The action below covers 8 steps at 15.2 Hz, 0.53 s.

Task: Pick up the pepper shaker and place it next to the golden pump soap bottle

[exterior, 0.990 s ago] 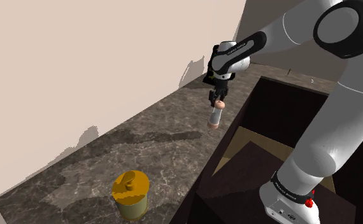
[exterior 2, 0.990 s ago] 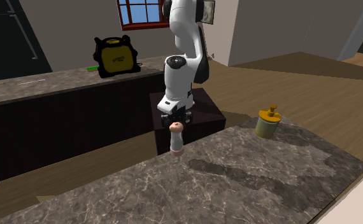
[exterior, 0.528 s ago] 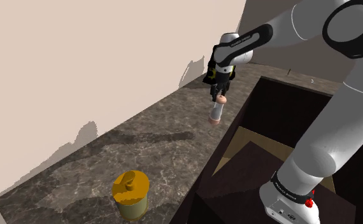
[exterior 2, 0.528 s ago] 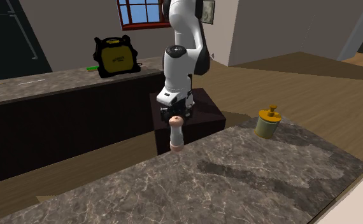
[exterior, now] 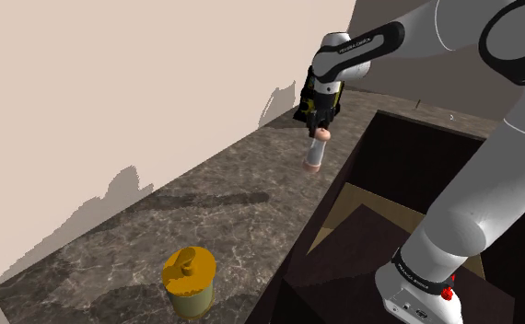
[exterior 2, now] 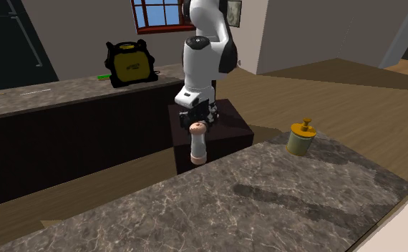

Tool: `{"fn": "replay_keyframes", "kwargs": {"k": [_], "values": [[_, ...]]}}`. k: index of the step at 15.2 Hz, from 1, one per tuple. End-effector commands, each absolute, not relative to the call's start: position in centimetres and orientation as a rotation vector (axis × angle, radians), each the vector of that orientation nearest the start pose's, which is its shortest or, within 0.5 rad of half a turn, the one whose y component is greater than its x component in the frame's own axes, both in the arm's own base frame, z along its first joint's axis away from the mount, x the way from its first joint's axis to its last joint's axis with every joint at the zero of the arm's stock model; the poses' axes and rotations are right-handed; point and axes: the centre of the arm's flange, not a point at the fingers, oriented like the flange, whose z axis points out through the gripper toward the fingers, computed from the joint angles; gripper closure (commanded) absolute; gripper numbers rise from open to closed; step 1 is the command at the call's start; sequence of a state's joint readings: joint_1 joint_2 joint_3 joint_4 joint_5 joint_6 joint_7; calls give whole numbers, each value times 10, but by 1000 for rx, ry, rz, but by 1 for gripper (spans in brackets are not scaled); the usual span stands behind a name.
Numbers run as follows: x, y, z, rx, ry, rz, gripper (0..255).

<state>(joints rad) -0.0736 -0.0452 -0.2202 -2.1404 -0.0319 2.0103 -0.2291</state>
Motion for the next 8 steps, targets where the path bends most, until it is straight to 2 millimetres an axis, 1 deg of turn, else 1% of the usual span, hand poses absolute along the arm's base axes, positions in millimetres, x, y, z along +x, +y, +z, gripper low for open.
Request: {"fn": "replay_keyframes", "kwargs": {"k": [1, 8], "values": [[497, -153, 429, -3133, 77, 138, 255], [497, -153, 466, -3133, 77, 138, 255]]}}
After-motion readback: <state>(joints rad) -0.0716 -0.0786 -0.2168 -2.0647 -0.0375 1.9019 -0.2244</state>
